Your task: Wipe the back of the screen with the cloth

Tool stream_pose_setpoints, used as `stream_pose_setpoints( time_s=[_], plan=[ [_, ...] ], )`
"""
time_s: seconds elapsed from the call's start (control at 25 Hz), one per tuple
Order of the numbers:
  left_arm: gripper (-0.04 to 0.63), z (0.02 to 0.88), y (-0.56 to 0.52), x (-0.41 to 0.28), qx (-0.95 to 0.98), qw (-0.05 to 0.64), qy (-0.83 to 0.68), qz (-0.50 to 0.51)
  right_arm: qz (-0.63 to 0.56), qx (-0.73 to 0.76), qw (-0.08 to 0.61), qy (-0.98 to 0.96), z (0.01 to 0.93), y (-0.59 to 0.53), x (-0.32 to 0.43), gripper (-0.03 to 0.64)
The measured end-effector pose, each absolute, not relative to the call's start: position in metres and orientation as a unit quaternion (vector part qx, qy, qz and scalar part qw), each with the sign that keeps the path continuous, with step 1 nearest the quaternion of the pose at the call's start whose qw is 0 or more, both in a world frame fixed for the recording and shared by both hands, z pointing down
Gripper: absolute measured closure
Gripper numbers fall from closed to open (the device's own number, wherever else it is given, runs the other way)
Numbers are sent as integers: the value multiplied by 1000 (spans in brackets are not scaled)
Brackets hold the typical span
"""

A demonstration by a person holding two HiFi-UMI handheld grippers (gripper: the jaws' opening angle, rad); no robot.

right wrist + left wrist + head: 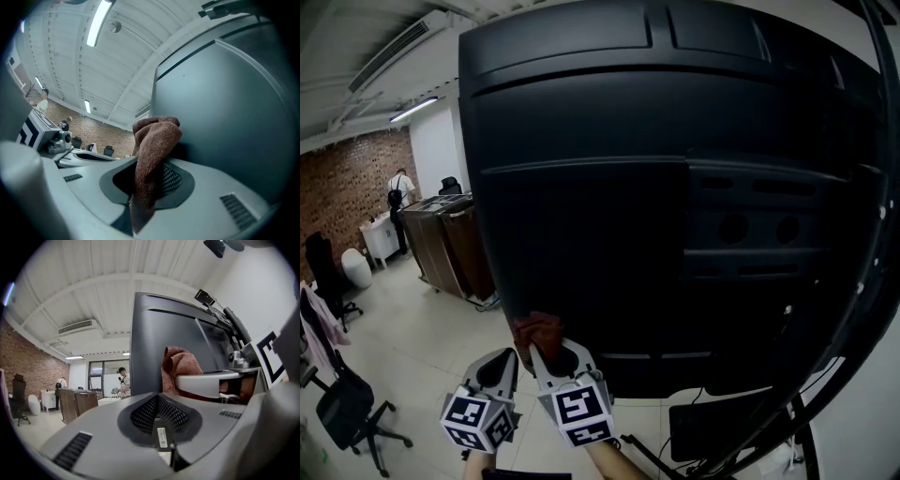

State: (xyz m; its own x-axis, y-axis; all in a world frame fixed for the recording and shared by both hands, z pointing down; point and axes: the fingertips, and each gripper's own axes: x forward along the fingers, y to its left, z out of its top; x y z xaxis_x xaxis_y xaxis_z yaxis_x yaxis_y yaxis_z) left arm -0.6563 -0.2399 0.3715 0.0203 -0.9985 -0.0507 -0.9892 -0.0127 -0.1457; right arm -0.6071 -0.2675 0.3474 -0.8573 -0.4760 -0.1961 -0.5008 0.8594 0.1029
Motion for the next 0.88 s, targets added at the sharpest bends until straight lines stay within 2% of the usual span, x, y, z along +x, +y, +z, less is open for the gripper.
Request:
stream_pose_setpoints(
  time_s=[0.28, 0.56, 0.88],
  plan=[
    [581, 365, -268, -595, -752, 87, 653, -21, 100, -308, 79, 943, 342, -284, -535, 546],
    [581, 349, -290, -493, -809, 100, 579, -20, 102, -391, 91, 910, 335, -308, -440, 546],
    [581, 350, -308, -412, -848, 96, 522, -17, 98, -474, 73, 872, 343, -328, -349, 546]
  ],
)
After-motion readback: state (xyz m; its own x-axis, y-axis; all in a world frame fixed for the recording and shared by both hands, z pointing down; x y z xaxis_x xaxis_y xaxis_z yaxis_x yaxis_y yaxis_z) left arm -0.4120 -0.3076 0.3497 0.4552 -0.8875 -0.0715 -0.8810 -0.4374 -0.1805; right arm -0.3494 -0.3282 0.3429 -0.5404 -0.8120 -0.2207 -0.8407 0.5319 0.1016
